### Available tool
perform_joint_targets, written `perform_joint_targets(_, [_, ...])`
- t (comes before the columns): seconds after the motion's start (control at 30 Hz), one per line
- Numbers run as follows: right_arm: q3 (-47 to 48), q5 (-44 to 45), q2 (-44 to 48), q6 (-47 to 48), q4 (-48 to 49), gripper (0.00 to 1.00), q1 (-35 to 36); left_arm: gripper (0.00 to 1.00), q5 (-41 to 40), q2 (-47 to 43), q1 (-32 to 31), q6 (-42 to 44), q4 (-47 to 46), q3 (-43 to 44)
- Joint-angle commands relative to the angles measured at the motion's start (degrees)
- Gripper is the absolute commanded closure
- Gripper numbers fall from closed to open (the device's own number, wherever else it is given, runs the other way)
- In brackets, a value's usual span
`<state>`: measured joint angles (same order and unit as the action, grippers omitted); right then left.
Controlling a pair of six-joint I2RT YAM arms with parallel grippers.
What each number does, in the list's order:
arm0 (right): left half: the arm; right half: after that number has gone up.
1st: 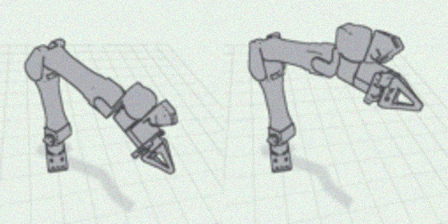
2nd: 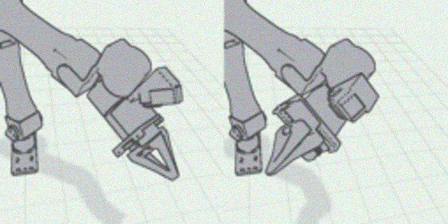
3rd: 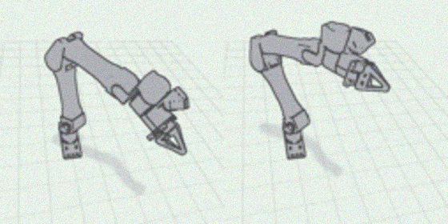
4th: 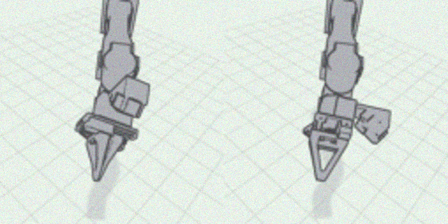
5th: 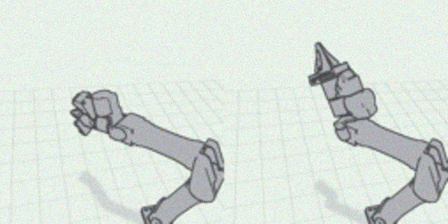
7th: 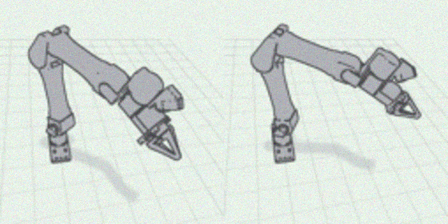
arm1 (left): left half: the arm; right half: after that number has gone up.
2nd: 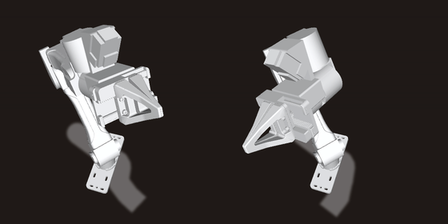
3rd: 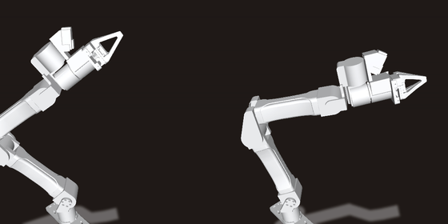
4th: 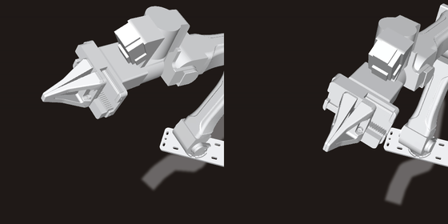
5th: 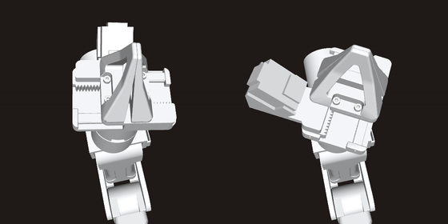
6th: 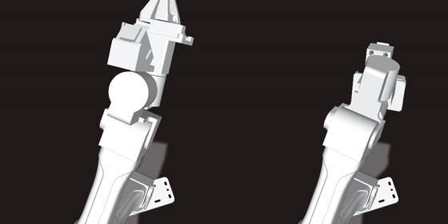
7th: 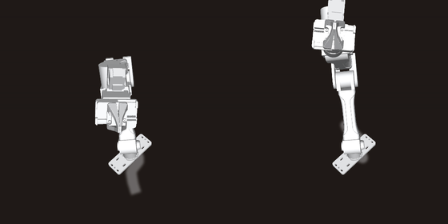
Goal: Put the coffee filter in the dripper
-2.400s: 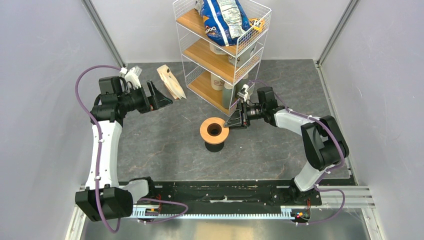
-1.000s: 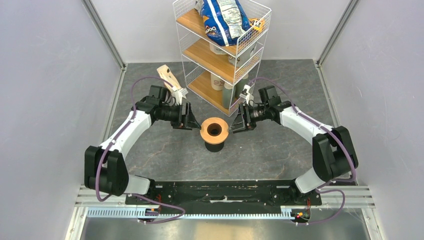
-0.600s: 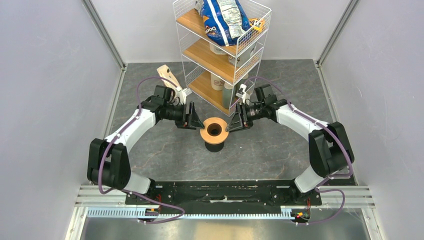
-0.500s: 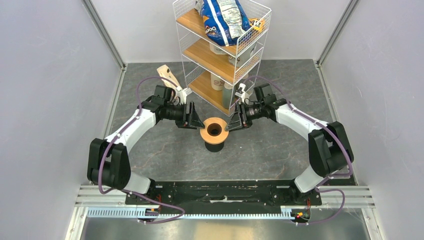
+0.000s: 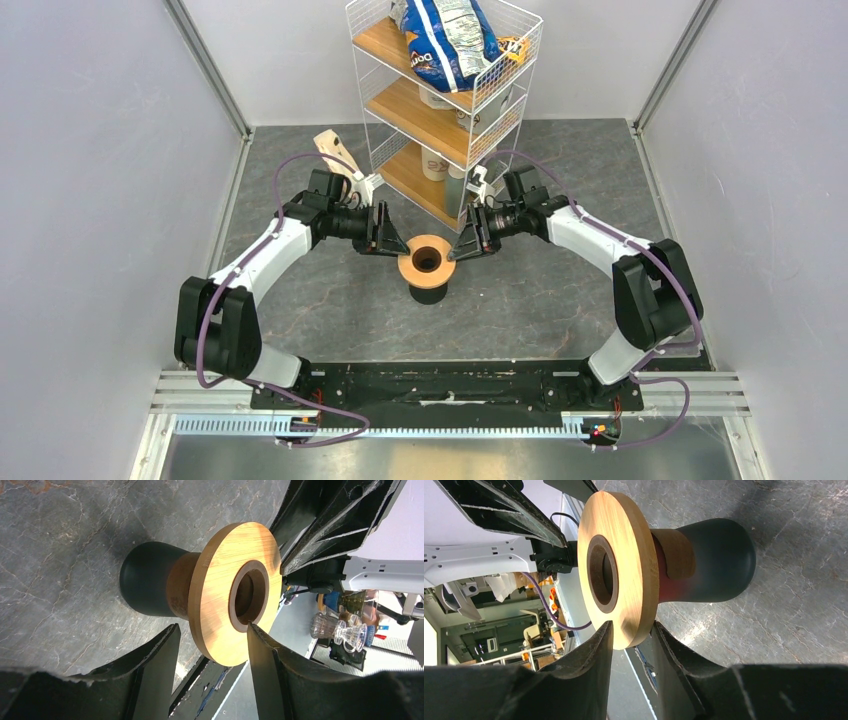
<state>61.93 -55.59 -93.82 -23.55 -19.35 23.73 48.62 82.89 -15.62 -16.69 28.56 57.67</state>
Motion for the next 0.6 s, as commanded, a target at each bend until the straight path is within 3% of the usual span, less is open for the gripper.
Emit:
perform_joint_targets(0.0, [2.9,-1.1,-0.5,0.0,1.2,0.59,0.7,0.41,2.6,-1.2,-0.4,-1.7,-2.0,-0.5])
perform_joint_targets(0.57, [4.2,-1.1,-1.5,0.3,1.2,0.57,0.9,0.46,2.3,-2.5,-0.3,-1.1,-0.8,-0.4])
